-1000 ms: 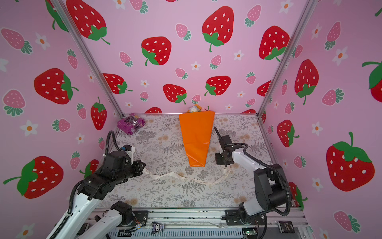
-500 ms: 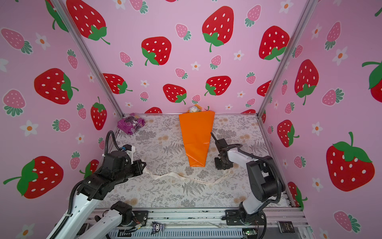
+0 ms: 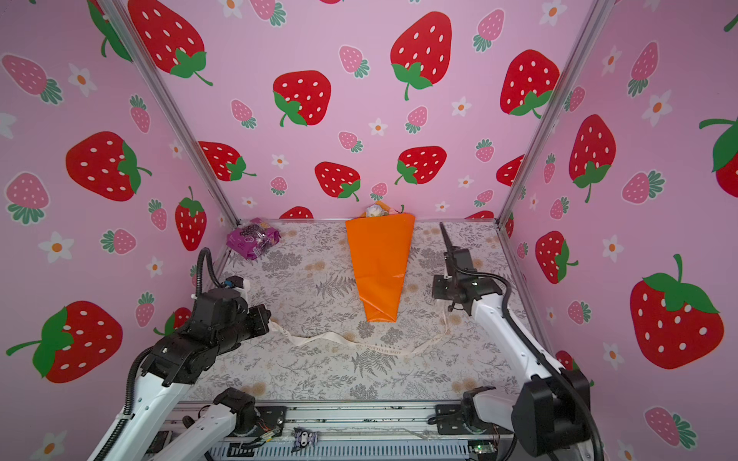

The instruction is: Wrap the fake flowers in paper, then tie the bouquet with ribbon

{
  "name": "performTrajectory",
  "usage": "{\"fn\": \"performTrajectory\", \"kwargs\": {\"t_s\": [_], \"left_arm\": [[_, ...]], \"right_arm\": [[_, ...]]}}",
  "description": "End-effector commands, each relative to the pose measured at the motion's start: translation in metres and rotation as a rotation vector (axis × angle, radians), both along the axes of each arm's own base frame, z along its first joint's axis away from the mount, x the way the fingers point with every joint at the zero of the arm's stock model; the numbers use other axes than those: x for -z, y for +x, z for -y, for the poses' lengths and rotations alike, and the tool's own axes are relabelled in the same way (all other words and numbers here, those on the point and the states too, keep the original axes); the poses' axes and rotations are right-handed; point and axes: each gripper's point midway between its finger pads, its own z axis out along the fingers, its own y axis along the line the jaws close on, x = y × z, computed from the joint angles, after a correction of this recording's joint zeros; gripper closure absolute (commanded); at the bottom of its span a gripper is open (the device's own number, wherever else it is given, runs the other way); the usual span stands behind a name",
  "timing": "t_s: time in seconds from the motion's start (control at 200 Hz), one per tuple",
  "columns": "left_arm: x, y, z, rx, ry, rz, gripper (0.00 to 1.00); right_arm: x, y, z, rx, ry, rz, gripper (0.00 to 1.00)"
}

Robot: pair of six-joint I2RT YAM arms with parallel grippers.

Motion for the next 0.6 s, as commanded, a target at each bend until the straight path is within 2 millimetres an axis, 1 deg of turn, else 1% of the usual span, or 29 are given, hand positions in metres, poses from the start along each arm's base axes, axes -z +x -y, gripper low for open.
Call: {"fn": "performTrajectory", "kwargs": {"t_s": [0.0,0.055,0.16,0.205,0.285,0.325,0.37,0.455,0.52,0.595], "left_arm": [[-0.014,-0.001,-0.033,-0.109,0.109,0.002,1.0],[-0.015,0.0,-0.046,-0.156,0.137,-0.009,1.0],[-0.017,0.004,-0.07,-0.242,0.147,-0.035,1.0],[-0.016,0.006,-0.081,-0.281,0.145,-0.051,1.0],[-0.018,0.012,-0.098,-0.34,0.128,-0.061,1.0],[-0.02,0.015,-0.108,-0.376,0.116,-0.065,1.0],[-0.023,0.02,-0.118,-0.402,0.104,-0.064,1.0],[-0.027,0.032,-0.133,-0.427,0.089,-0.075,1.0],[-0.032,0.039,-0.149,-0.463,0.117,-0.083,1.0],[-0.037,0.047,-0.161,-0.479,0.133,-0.097,1.0]], "right_arm": [[-0.04,0.008,0.051,0.177,0.024,0.14,0.99],[-0.057,0.011,0.079,0.26,0.033,0.19,0.99],[-0.078,0.016,0.126,0.382,0.07,0.243,1.0],[-0.087,0.017,0.142,0.421,0.073,0.265,1.0],[-0.11,0.02,0.165,0.482,0.046,0.326,1.0],[-0.119,0.02,0.175,0.514,0.028,0.351,0.99],[-0.135,0.022,0.184,0.539,0.008,0.394,0.98],[-0.149,0.025,0.196,0.578,-0.023,0.428,0.99],[-0.147,0.028,0.202,0.604,-0.039,0.419,1.0],[-0.136,0.025,0.21,0.642,-0.068,0.388,1.0]]}}
